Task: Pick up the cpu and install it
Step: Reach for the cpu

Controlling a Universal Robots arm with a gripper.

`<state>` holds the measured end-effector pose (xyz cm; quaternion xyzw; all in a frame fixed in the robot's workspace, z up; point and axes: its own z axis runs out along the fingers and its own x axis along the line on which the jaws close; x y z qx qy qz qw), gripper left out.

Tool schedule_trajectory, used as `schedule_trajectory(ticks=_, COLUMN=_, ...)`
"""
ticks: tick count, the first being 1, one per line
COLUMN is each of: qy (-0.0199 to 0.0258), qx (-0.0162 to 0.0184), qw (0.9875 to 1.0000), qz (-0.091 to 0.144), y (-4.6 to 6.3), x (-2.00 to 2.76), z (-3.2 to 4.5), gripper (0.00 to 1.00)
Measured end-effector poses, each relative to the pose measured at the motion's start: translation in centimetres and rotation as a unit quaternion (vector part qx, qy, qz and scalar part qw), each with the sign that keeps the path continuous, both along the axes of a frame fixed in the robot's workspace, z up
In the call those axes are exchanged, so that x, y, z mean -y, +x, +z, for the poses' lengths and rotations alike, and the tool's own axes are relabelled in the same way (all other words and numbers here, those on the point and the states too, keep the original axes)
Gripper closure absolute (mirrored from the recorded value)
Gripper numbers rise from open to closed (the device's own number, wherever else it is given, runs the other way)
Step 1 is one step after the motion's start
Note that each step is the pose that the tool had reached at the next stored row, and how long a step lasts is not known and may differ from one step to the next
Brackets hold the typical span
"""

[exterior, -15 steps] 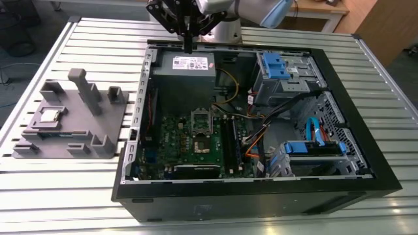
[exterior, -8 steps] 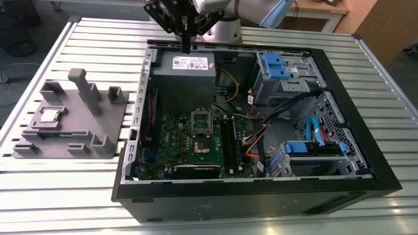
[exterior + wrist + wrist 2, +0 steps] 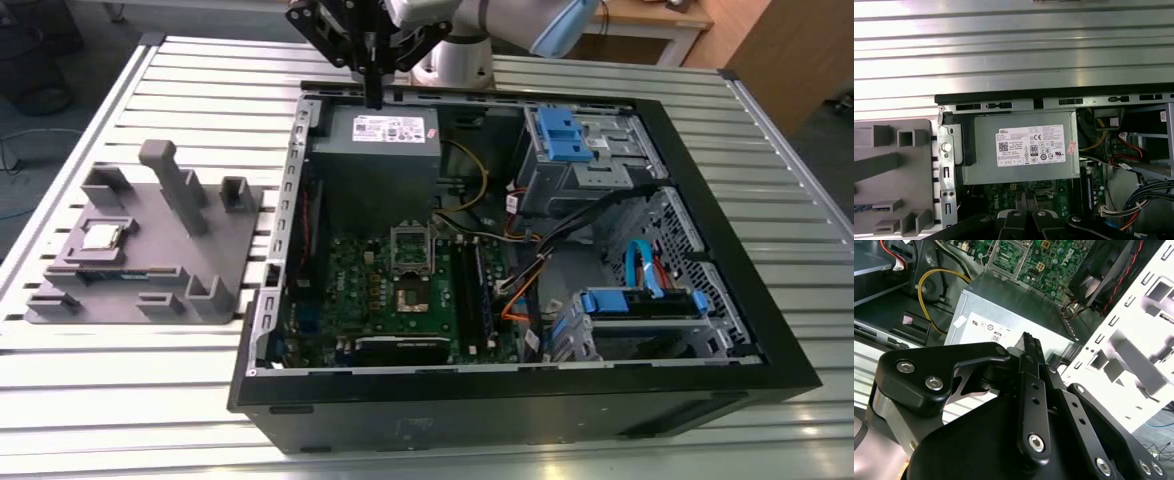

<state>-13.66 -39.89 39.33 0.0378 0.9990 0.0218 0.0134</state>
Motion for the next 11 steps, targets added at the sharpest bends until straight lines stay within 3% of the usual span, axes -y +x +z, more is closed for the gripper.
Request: schedule_trajectory(ticks=11, qy=0.0000, qx=0.0000, qw=1.0000, qz=0.000, y=-0.41, x=0.00, z=0.00, gripper=0.89)
